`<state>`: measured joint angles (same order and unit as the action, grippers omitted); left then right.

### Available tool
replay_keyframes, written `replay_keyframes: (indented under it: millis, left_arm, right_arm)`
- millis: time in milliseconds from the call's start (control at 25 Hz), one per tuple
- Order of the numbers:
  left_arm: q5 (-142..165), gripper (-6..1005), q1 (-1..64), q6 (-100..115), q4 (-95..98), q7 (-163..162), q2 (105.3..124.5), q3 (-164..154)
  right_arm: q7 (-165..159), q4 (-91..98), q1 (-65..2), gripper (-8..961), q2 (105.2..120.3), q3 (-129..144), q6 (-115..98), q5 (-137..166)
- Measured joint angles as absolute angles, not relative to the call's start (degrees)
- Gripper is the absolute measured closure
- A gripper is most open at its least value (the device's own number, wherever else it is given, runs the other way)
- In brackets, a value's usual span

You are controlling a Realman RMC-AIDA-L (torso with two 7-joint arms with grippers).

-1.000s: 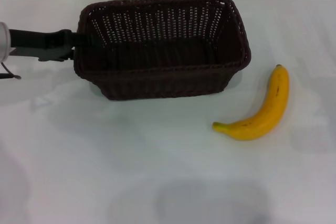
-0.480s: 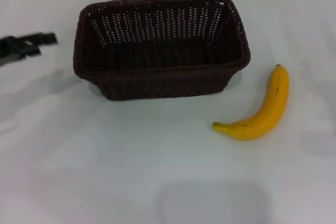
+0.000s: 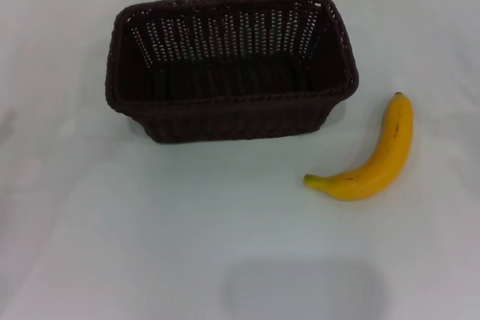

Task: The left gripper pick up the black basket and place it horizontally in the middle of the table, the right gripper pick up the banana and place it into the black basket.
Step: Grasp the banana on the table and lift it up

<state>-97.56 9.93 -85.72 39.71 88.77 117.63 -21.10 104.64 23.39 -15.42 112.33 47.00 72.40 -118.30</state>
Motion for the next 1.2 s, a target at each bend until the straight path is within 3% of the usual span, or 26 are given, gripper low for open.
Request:
replay_keyframes:
  millis: [120,240,400,560,1200]
  left_arm:
    - [-98.28,133,10.06,-85.68,33.37,99.54,118.58,-13.75]
    - [-98.5,133,10.87,-85.2,26.78,109.09,118.71,-7.86]
    - [-100.38,134,11.53,-82.88,20.44,116.44,118.77,-2.47]
    - [-104.46,135,11.79,-80.83,16.02,121.74,118.87,-1.37]
    - [-113.77,135,14.8,-78.23,10.27,128.49,119.03,-0.92]
  right_arm:
    - [89.79,32.22,-15.41,114,110.73,47.31,72.0,-106.15]
    - [76.1,42.16,-15.62,114,110.25,47.16,71.86,-94.25]
    - [57.09,60.89,-15.63,115,111.6,47.18,71.76,-73.97]
    - [42.46,78.17,-15.87,116,114.75,49.76,75.2,-55.35]
    - [8.16,102.21,-18.82,118,115.04,84.54,83.11,-31.33]
